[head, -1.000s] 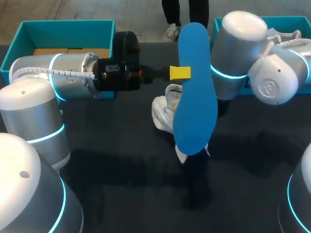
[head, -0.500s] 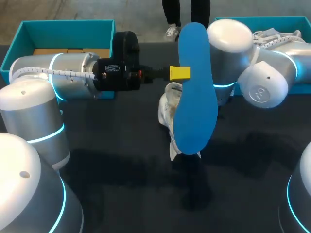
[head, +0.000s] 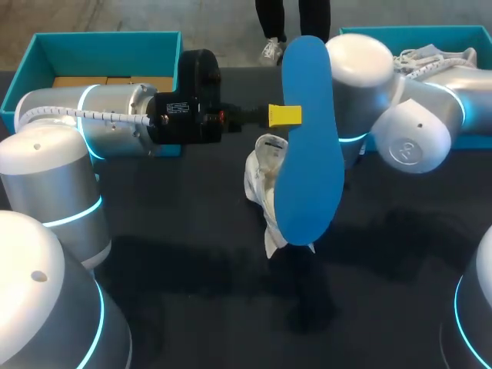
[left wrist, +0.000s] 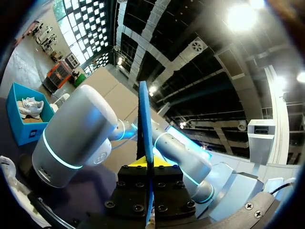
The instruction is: Take the shoe out of the shoebox, open the shoe tongue, remove and reinsert the insole, then place the shoe into the shoebox
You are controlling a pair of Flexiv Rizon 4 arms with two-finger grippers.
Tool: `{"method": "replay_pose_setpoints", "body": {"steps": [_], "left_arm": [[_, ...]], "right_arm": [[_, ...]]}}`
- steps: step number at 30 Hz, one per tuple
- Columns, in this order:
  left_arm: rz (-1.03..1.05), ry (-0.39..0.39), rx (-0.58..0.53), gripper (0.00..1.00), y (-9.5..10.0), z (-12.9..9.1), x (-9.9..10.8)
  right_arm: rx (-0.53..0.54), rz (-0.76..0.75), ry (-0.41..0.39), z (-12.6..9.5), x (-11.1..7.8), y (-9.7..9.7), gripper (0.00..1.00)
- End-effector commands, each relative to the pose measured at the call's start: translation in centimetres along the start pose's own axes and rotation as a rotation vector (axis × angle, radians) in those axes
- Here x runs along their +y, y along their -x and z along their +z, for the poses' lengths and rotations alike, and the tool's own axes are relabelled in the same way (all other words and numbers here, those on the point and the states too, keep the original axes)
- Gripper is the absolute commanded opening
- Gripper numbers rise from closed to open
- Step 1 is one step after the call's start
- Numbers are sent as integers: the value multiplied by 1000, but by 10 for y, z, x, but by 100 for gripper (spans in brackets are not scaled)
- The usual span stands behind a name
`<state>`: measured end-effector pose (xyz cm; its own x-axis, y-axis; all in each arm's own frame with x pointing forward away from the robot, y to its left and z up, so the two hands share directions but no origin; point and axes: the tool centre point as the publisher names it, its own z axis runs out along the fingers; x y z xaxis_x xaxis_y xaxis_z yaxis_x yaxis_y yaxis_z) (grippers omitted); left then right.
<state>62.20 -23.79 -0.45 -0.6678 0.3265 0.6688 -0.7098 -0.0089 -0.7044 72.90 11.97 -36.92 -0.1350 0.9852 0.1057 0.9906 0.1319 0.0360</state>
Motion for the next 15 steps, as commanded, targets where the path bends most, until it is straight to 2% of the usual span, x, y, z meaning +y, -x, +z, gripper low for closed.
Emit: {"method": "replay_pose_setpoints", "body": {"steps": [1,11,12,15], "left_arm": [[1,-4,0,0,-1,-1,2],[1,-4,0,0,-1,-1,2],[1,-4,0,0,-1,-1,2],[1,-4,0,0,-1,-1,2]], "right_arm": [[0,3,-3,6,-2,-5,0],[8,16,-16,21,-4,0,0],[9,17,-17,21,-4,0,5],[13,19,-23,20,-5,0,100]]}}
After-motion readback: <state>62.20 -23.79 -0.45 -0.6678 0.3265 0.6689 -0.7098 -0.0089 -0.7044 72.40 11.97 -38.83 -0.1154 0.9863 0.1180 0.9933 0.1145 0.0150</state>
